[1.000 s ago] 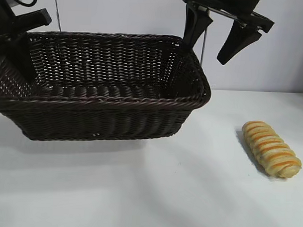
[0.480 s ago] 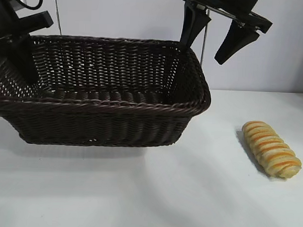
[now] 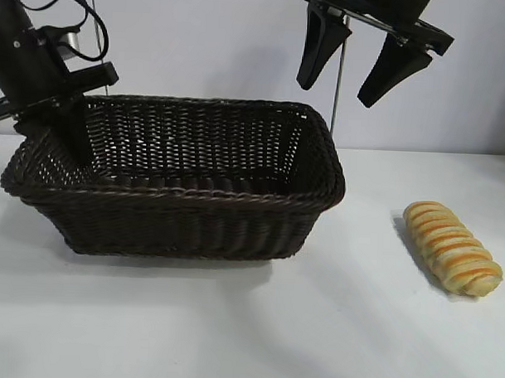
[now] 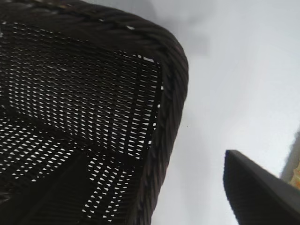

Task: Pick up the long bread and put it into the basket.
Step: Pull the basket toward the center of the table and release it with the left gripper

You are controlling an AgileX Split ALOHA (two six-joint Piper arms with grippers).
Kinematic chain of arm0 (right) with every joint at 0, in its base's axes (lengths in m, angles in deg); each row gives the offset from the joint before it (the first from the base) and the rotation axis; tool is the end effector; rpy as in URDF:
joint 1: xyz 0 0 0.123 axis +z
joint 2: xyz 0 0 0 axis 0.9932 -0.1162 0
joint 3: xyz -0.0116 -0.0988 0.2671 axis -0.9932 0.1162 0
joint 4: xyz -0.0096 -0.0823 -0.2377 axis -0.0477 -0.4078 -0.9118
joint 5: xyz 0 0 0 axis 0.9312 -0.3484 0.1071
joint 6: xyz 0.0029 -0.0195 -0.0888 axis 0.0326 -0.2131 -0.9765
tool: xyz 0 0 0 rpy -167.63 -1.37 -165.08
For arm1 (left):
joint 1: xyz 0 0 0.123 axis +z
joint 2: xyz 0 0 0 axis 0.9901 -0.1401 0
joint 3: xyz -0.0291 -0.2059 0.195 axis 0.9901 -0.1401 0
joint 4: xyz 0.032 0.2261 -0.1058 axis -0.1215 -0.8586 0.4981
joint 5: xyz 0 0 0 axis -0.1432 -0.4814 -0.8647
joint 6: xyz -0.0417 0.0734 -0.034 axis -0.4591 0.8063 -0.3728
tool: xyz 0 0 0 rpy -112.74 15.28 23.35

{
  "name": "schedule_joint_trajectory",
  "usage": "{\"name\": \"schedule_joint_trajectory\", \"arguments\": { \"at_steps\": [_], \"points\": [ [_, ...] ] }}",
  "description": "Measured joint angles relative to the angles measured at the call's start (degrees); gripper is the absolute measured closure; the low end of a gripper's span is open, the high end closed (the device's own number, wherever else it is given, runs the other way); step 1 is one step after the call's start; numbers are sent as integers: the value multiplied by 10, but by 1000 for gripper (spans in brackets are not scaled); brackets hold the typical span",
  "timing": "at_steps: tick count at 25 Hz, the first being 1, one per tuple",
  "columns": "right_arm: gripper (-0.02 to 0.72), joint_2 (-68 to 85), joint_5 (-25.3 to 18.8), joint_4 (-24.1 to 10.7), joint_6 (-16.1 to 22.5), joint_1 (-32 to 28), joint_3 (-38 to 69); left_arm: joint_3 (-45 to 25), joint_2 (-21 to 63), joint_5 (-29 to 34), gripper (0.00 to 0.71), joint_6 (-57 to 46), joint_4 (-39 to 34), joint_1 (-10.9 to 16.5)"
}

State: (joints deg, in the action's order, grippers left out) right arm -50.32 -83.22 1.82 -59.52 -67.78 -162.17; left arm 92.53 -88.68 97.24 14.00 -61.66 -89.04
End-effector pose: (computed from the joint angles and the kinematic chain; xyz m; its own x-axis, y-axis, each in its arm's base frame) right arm 0.3981 0.1367 0.2984 -0.9176 -0.2535 -0.3061 -0.3373 0.9042 0.2621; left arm 0.4230 -0.0859 0.1605 -0.9953 0.0845 -0.0478 0.0962 0.9266 -0.3636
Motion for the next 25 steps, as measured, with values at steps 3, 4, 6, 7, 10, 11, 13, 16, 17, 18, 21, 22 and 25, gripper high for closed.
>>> {"name": "schedule_joint_trajectory", "arguments": {
  "at_steps": [3,4,6,7,10,11,13,16,17,18,21,22,25],
  "points": [
    [136,0,0,0,0,0,0,0,-10,-6,606,9,4,0],
    [136,0,0,0,0,0,0,0,-12,-7,606,12,7,0],
    [136,0,0,0,0,0,0,0,-16,-11,606,12,10,0],
    [136,0,1,0,0,0,0,0,-16,-13,606,14,11,0],
    [136,0,1,0,0,0,0,0,-18,-15,606,13,12,0],
    [136,0,1,0,0,0,0,0,-18,-15,606,14,12,0],
    [136,0,1,0,0,0,0,0,-19,-15,606,14,12,0],
    [136,0,1,0,0,0,0,0,-20,-13,542,15,19,0],
    [136,0,1,0,0,0,0,0,-20,-13,504,15,22,0],
    [136,0,1,0,0,0,0,0,-20,-12,450,15,25,0],
    [136,0,1,0,0,0,0,1,-20,-12,284,15,29,0],
    [136,0,1,0,0,0,0,1,-20,-11,240,15,29,0],
    [136,0,1,0,0,0,0,1,-20,-4,186,15,29,0]
  ]
}}
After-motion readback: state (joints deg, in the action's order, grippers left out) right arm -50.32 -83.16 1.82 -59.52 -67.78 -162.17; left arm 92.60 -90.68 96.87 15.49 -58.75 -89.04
